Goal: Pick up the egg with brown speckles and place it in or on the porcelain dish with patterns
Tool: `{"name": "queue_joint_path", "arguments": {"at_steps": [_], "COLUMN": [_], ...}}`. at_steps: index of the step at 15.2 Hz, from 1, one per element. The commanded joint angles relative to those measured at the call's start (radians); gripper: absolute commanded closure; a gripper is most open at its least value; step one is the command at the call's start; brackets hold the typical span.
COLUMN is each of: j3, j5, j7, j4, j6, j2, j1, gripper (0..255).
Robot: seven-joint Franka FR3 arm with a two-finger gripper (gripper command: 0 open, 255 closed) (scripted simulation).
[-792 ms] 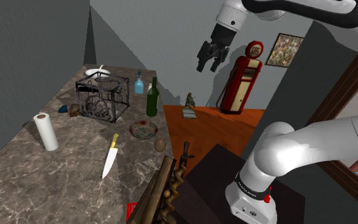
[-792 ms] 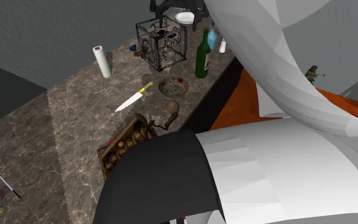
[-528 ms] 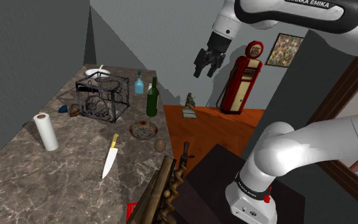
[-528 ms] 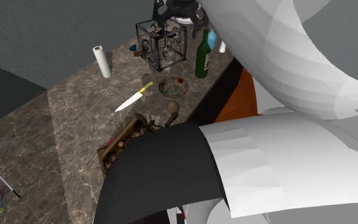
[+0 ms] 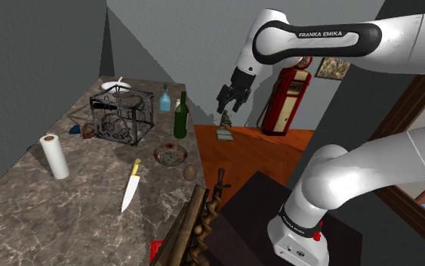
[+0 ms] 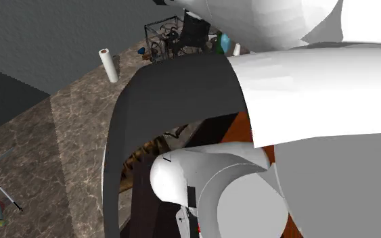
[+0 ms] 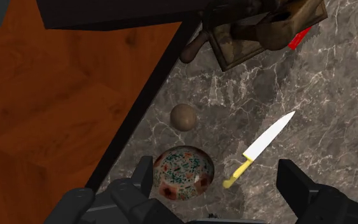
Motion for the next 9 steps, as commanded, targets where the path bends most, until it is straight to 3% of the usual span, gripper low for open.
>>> {"name": "queue_joint_path", "arguments": {"at_steps": [1, 9], "j3": [-0.015, -0.074], "j5": [0.008, 0.084], "j7": [-0.020, -0.115], "j4": [-0.035, -0.117], "j6": [0.070, 0.358], "j2": [0.039, 0.269], "j1": [0.002, 0.042], "gripper": [0, 0]}}
